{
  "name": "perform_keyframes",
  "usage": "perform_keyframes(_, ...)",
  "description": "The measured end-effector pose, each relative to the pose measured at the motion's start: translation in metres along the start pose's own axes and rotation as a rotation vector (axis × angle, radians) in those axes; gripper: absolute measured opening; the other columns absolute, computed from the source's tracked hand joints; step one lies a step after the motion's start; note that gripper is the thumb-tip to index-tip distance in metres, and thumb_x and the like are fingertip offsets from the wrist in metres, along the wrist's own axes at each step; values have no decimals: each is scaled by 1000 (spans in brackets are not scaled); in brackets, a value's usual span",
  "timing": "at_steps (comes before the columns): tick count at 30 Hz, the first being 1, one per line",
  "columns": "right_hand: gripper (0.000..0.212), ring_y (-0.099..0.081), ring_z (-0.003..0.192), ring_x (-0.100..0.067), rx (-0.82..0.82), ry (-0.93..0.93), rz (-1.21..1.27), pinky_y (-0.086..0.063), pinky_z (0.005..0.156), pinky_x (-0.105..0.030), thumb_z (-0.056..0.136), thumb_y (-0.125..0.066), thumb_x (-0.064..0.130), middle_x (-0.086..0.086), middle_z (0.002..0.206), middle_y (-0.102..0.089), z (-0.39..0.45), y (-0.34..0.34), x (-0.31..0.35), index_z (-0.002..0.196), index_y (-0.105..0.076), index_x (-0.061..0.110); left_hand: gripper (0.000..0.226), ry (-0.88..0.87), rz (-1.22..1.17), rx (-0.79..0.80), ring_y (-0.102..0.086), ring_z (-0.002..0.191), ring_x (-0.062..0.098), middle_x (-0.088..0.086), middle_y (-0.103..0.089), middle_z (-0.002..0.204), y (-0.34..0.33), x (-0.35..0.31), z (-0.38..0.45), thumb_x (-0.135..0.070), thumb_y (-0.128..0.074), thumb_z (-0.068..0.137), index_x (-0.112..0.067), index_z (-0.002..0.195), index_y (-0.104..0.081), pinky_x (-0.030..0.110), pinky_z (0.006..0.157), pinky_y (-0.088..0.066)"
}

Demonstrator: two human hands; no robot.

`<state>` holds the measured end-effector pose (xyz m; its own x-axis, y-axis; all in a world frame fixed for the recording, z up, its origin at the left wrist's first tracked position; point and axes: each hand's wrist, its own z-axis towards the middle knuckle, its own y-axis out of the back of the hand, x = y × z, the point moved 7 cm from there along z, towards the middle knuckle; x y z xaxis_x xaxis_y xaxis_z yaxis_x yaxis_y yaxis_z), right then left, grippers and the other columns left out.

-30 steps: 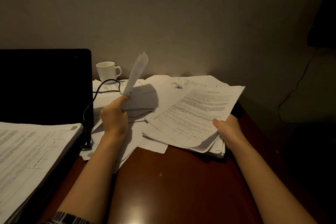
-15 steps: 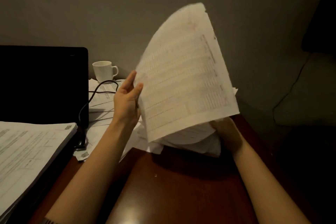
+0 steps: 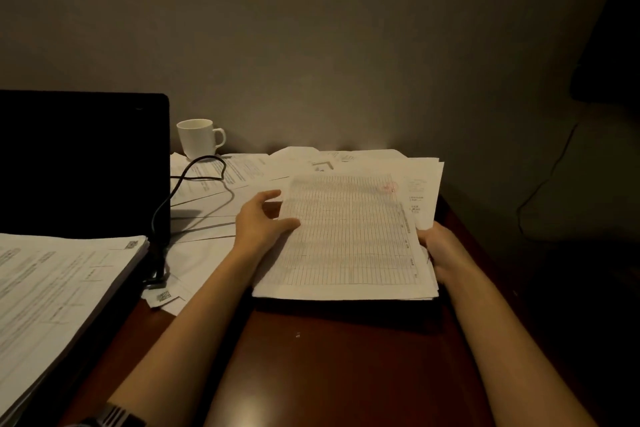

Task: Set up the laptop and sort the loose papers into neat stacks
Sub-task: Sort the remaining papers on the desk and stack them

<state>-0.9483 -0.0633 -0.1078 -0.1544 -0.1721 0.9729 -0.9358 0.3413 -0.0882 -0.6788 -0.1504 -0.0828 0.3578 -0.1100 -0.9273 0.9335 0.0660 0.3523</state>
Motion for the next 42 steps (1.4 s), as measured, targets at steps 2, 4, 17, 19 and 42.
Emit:
perform_keyframes(2, 13, -61, 55, -14, -18, -18, 38, -47, 47, -27, 96, -51, 13, -1, 69, -64, 0, 4, -1, 93, -64, 9, 77, 22, 57, 39, -54, 118, 24, 8, -51, 138, -3, -2, 0, -23, -79, 77, -15, 142, -39, 34, 93, -47)
perform_keyframes(4, 13, -60, 56, -14, -32, -26, 48, -46, 50, -29, 94, -53, 16, -3, 72, -63, -2, 8, -2, 95, -64, 10, 81, 66, 114, 104, -49, 125, 26, 9, -45, 144, -8, -2, 0, -35, -73, 81, -12, 146, -31, 35, 97, -44)
perform_keyframes(17, 23, -69, 89, -21, -85, 451, -47, -58, 68, -32, 96, -51, 27, -4, 99, -69, -31, -11, 49, 111, -62, 13, 17, -118, -299, 319, -69, 84, 5, -6, -70, 91, -8, -37, -19, -17, -61, 89, -16, 106, -63, 15, 63, -54)
perform_keyframes(19, 39, -68, 97, -21, -99, 503, -2, -58, 79, -35, 97, -43, 39, -7, 108, -68, -36, -11, 57, 119, -59, 10, 12, -213, -271, 218, -68, 78, 1, -7, -68, 88, -3, -47, -20, -19, -62, 88, -17, 100, -63, 12, 62, -52)
perform_keyframes(42, 34, -65, 92, 2, -167, 890, 75, -55, 71, -18, 73, -71, 32, 7, 97, -63, -75, 3, 98, 97, -48, 34, 76, -437, -444, 66, -66, 84, -5, -20, -70, 88, 16, -101, -40, -70, -78, 36, -33, 99, -55, 11, 62, -51)
